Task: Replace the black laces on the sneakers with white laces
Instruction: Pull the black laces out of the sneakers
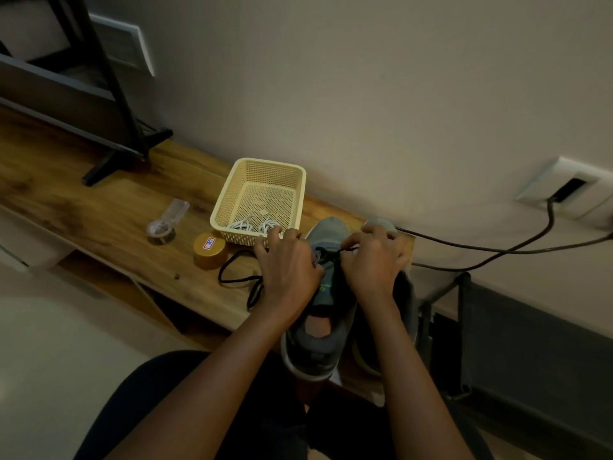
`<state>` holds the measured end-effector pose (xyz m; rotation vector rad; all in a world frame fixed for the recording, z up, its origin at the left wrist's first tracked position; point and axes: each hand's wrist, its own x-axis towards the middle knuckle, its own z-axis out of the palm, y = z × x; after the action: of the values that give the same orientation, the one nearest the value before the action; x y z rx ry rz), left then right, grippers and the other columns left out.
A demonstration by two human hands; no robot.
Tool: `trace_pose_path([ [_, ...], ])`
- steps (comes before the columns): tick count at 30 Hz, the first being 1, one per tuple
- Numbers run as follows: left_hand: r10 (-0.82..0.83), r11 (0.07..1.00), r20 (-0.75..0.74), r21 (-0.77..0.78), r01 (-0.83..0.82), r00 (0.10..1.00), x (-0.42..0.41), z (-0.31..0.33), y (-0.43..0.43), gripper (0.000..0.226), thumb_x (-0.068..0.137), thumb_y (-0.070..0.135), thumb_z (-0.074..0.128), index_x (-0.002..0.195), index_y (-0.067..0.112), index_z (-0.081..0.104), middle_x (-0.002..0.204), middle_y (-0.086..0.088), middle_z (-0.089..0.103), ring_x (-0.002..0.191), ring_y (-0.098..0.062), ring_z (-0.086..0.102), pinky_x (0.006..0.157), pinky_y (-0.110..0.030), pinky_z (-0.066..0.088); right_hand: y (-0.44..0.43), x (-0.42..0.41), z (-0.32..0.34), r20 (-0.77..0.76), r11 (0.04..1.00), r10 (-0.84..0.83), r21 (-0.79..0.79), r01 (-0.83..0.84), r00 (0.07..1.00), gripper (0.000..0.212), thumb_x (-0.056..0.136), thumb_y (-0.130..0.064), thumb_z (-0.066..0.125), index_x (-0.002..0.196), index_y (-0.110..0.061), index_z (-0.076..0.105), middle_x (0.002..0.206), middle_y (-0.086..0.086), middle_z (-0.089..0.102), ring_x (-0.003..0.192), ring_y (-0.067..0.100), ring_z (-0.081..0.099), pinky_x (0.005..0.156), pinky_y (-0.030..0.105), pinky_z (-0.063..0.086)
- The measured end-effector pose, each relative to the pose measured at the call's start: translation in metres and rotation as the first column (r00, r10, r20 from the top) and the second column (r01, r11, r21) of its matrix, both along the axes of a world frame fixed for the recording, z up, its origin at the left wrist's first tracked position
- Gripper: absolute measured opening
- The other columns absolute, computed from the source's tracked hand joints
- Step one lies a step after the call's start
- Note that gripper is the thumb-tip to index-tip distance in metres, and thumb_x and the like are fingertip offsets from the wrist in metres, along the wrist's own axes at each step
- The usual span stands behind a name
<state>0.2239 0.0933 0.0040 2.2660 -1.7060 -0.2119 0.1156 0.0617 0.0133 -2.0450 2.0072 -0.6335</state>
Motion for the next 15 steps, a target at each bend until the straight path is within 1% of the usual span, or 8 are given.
trace_pose_path([
  [2,-0.002,1.0,-0.014,-0.002,0.002,1.0,0.0,-0.001,0.001,0.028,0.085,0.037,0.062,0.106,0.021,0.067,0.138,0.004,0.047,0.138,-0.023,0.023,0.11,-0.045,0.018,0.001,0.003,0.0,-0.083,0.993,0.117,0.038,-0.114,0.99,0.03,0.08,-0.015,0.063,0.107,-0.027,0.068,0.145,0.0,0.035,0.136,0.03,0.016,0.108,0.047,0.014],
  [3,-0.006,1.0,-0.023,-0.002,0.006,1.0,0.0,-0.001,0.001,0.029,0.085,0.038,0.062,0.107,0.02,0.067,0.138,0.004,0.047,0.138,-0.023,0.023,0.109,-0.044,0.018,0.002,0.005,0.0,-0.127,0.984,0.17,0.069,-0.162,0.977,0.031,0.08,-0.017,0.064,0.108,-0.03,0.068,0.148,-0.001,0.031,0.138,0.031,0.012,0.11,0.049,0.011],
  [6,-0.011,1.0,-0.03,-0.007,0.011,0.999,0.0,-0.001,0.001,0.029,0.084,0.038,0.062,0.107,0.02,0.066,0.137,0.003,0.047,0.138,-0.023,0.023,0.11,-0.045,0.019,0.005,0.008,0.0,-0.187,0.968,0.238,0.119,-0.219,0.953,0.02,0.083,-0.025,0.065,0.101,-0.032,0.071,0.15,-0.004,0.031,0.141,0.032,0.008,0.112,0.053,0.008],
  [8,-0.007,1.0,-0.019,-0.006,0.007,1.0,0.0,-0.001,0.001,0.03,0.084,0.039,0.063,0.107,0.02,0.065,0.138,0.004,0.047,0.139,-0.023,0.022,0.111,-0.046,0.018,0.005,0.008,0.0,-0.189,0.969,0.237,0.122,-0.217,0.953,0.018,0.084,-0.026,0.065,0.099,-0.032,0.072,0.149,-0.005,0.034,0.141,0.031,0.009,0.113,0.054,0.007],
  [11,-0.002,1.0,0.008,0.001,0.002,1.0,-0.001,0.001,0.002,0.031,0.084,0.042,0.062,0.107,0.021,0.066,0.14,0.003,0.044,0.14,-0.023,0.018,0.112,-0.049,0.011,0.002,0.004,-0.001,-0.186,0.971,0.232,0.097,-0.217,0.955,0.018,0.084,-0.026,0.063,0.099,-0.031,0.072,0.145,-0.005,0.038,0.14,0.031,0.011,0.112,0.053,0.006],
  [13,0.008,1.0,0.009,-0.005,-0.008,1.0,-0.002,0.003,0.003,0.027,0.084,0.041,0.064,0.104,0.022,0.067,0.143,0.003,0.042,0.142,-0.024,0.015,0.113,-0.051,0.007,0.0,0.001,-0.002,-0.133,0.986,0.169,0.013,-0.169,0.977,0.016,0.084,-0.025,0.063,0.095,-0.028,0.074,0.138,-0.005,0.046,0.137,0.029,0.017,0.11,0.05,0.007],
  [15,0.017,1.0,0.004,-0.008,-0.017,1.0,-0.003,0.004,0.003,0.024,0.083,0.039,0.066,0.1,0.024,0.069,0.145,0.004,0.039,0.143,-0.024,0.012,0.113,-0.052,0.004,-0.001,-0.002,-0.003,-0.059,0.993,0.053,-0.104,-0.059,0.997,0.011,0.082,-0.022,0.065,0.088,-0.023,0.075,0.127,-0.003,0.054,0.129,0.027,0.027,0.107,0.046,0.014],
])
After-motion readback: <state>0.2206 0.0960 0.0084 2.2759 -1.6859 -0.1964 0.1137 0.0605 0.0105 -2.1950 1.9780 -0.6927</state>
